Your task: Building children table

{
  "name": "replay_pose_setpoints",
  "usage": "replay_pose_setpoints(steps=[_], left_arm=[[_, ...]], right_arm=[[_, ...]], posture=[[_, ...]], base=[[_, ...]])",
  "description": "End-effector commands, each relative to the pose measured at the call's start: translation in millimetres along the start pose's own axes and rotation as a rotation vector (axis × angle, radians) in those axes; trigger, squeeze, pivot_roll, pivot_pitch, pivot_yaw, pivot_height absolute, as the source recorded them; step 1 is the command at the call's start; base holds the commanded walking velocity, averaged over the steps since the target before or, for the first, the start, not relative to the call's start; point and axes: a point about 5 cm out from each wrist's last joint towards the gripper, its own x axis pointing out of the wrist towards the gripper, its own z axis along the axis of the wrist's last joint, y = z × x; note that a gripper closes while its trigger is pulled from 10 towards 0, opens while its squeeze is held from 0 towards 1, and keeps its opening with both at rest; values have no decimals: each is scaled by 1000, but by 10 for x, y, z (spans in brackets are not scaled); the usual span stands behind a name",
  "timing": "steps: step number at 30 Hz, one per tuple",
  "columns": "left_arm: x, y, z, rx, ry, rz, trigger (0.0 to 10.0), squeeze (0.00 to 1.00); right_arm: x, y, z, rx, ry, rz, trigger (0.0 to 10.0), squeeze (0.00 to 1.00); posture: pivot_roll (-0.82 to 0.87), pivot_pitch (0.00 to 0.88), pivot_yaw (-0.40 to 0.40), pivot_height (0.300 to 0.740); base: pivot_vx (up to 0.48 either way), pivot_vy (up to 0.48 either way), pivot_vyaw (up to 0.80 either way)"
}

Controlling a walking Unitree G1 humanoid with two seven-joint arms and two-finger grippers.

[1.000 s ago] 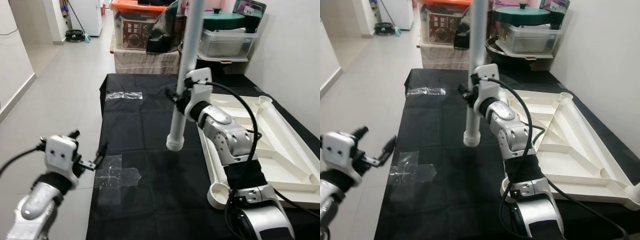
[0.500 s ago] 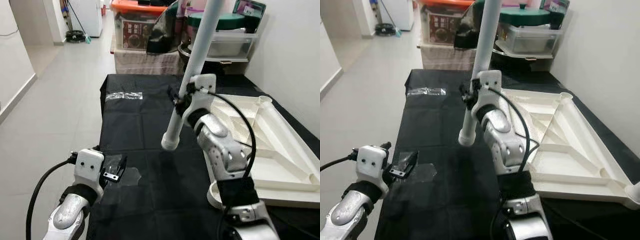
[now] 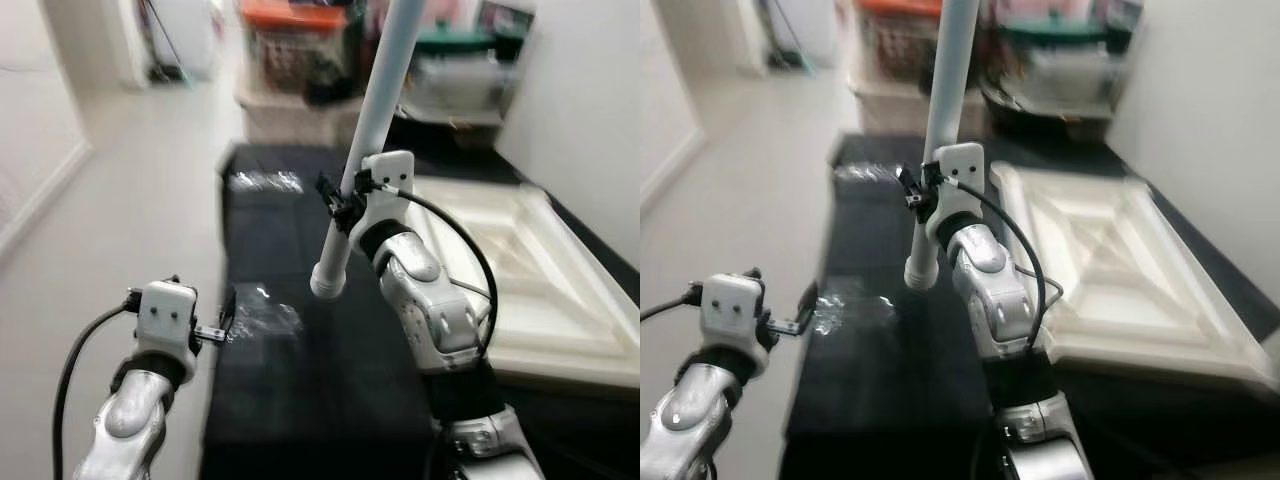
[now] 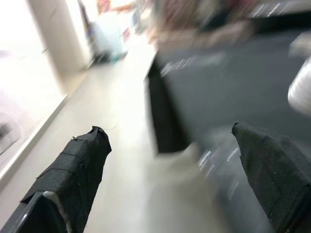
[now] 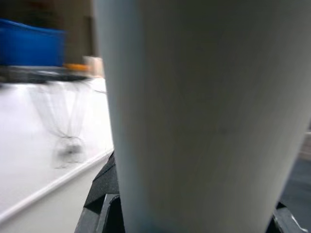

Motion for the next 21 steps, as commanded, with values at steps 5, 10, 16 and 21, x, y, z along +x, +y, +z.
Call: replay_pose_setpoints(steps=[5, 10, 16, 21], left_arm=[[83, -2, 61, -5, -31, 13, 10000, 0], [92, 30, 63, -1, -35, 26, 10000, 0], [109, 1, 51, 1, -24, 6, 10000, 0], [119, -11, 55, -9, -28, 6, 10000, 0]], right_arm=[[-35, -135, -3, 4, -5, -64, 10000, 0], [-35, -184, -12, -24, -7, -103, 10000, 0], [-31, -213, -22, -34, -8, -132, 10000, 0], [-30, -209, -19, -33, -10, -132, 10000, 0]], posture=[[58, 0, -65, 740], [58, 0, -67, 740], [57, 0, -66, 740], [56, 0, -65, 740]], base=[[0, -192, 0], [0, 0, 0], [0, -215, 0], [0, -480, 0]])
